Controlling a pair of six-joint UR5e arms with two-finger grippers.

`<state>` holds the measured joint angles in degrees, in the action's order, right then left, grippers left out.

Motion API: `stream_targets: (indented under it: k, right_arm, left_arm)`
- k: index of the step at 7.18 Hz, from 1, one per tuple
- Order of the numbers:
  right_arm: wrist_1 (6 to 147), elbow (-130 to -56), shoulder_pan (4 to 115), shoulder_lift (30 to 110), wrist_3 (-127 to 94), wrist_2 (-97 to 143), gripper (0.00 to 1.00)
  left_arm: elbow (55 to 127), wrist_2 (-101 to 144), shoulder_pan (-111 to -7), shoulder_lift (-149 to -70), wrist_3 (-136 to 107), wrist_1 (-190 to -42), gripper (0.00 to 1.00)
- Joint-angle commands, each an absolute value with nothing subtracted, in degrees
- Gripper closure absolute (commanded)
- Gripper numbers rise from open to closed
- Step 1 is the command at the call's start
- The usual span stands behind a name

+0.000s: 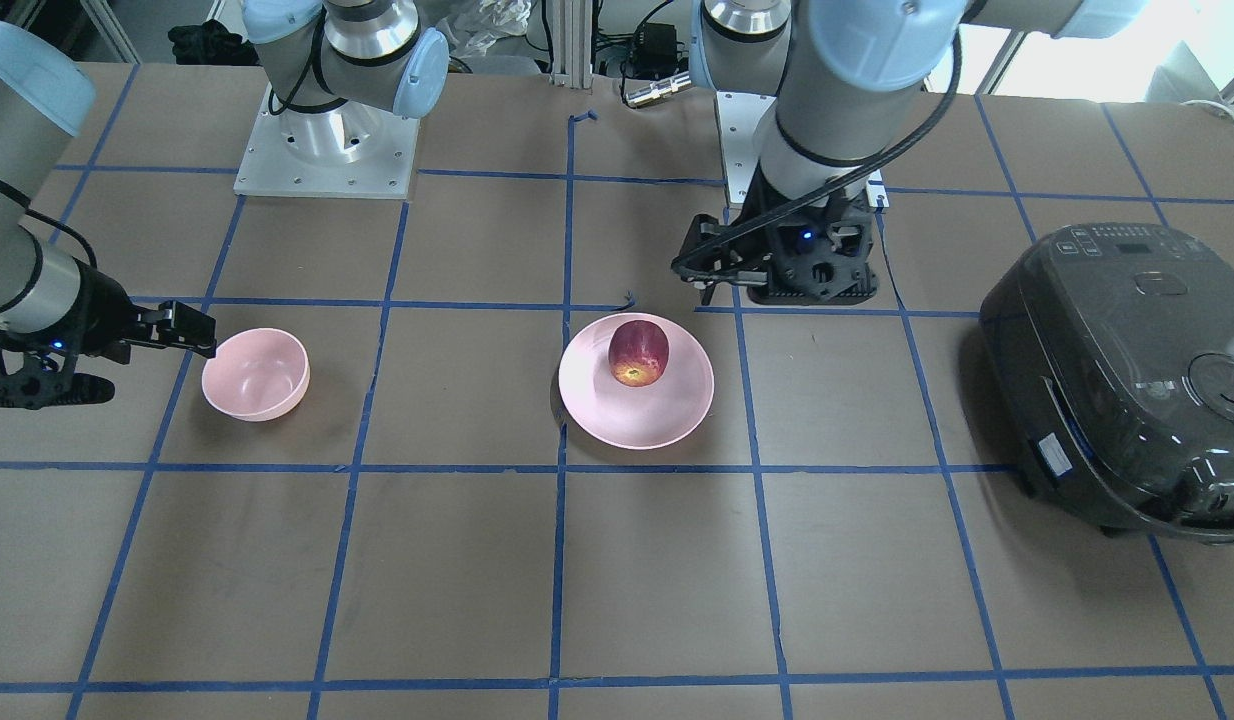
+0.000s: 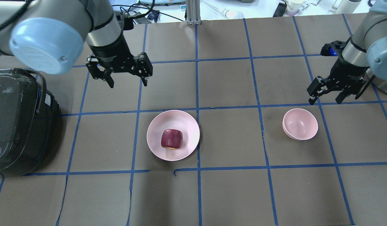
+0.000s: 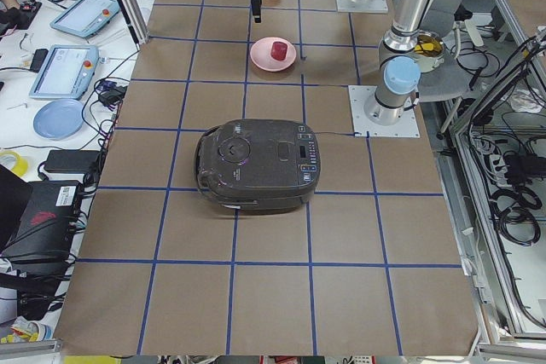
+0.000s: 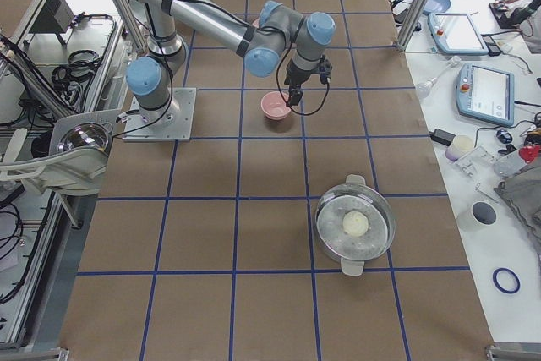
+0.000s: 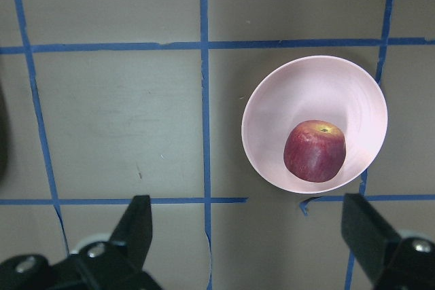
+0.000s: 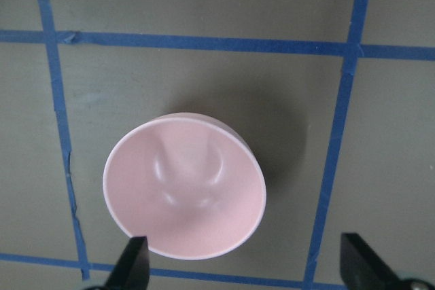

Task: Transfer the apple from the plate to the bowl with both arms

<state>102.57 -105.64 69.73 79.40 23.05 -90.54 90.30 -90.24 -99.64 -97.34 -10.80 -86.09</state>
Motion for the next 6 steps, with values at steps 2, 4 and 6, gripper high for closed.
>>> stream_targets:
  k: [2, 4, 6]
  right_arm:
    - [117.39, -116.26, 69.70, 76.21, 23.12, -91.14, 0.00]
    - [119.00, -116.37, 69.61, 74.27, 22.94, -91.67, 0.22]
    - [118.30, -116.37, 69.61, 74.27, 22.24, -91.67, 0.90]
  left_arm:
    - [106.02, -90.27, -104.85, -100.37, -13.71, -66.17, 0.00]
    - [115.19, -90.87, -107.47, -100.46, -15.54, -52.95, 0.00]
    - [118.29, -90.88, -108.81, -101.95, -16.17, -47.14, 0.00]
